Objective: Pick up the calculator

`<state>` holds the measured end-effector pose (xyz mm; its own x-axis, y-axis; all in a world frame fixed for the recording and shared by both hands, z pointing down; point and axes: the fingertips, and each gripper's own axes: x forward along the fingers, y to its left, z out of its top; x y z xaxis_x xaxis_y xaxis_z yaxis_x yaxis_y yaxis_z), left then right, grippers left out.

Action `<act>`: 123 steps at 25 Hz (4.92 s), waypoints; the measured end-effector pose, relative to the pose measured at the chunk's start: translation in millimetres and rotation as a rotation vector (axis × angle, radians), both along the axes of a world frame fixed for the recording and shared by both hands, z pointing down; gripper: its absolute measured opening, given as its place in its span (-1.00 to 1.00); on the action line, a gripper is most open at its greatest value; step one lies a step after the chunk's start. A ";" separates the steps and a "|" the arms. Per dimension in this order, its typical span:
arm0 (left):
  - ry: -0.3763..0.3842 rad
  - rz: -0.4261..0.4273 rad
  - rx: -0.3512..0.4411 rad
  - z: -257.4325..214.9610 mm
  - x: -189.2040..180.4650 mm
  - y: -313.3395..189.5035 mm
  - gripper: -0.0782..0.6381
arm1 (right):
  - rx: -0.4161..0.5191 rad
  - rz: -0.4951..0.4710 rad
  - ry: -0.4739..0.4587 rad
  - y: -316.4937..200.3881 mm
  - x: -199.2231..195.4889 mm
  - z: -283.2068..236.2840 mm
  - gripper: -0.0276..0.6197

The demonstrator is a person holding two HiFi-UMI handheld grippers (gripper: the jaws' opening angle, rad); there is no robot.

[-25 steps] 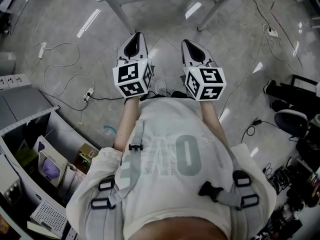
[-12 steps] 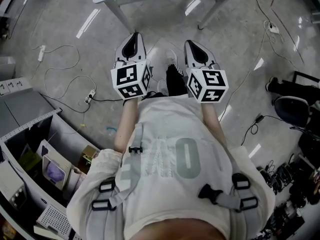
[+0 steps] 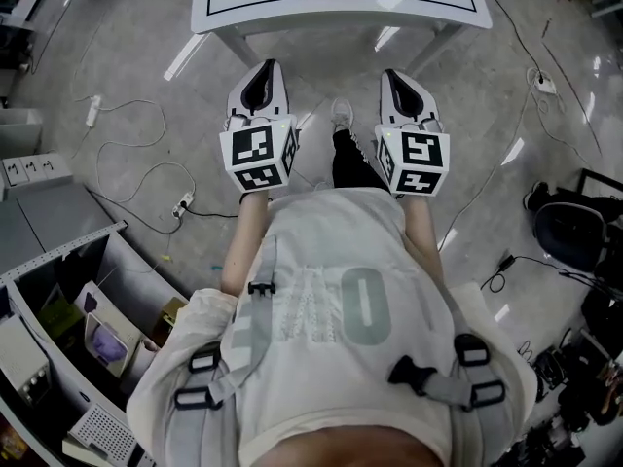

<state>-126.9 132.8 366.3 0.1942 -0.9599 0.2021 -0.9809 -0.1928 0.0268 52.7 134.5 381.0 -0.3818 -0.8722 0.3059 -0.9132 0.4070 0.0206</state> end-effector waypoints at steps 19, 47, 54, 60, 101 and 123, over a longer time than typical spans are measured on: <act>-0.031 -0.063 0.043 -56.0 -2.4 -232.1 -0.72 | 0.005 -0.138 -0.083 -245.6 -25.3 -43.8 -0.90; 0.147 0.023 -0.046 6.8 4.7 -363.7 -0.71 | -0.133 -0.115 -0.085 -362.9 -34.6 8.4 -0.90; 0.063 0.045 -0.058 12.3 6.9 -365.3 -0.71 | -0.142 -0.111 -0.081 -359.6 -33.1 12.1 -0.90; 0.071 0.053 0.005 -10.7 3.9 -364.5 -0.71 | -0.124 -0.119 -0.089 -356.0 -32.2 5.0 -0.90; 0.261 0.446 -0.388 43.8 39.1 -409.7 0.31 | -0.201 -0.157 -0.185 -363.8 -46.2 14.3 -0.90; 0.103 1.051 -0.897 138.5 79.0 -419.3 0.30 | -0.437 -0.149 -0.204 -409.4 -56.3 75.1 -0.90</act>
<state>-47.9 -286.5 504.8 0.7893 0.0939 0.6068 -0.3735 -0.7110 0.5959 -3.6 -274.9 456.1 -0.5828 -0.6108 0.5359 -0.8120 0.4642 -0.3539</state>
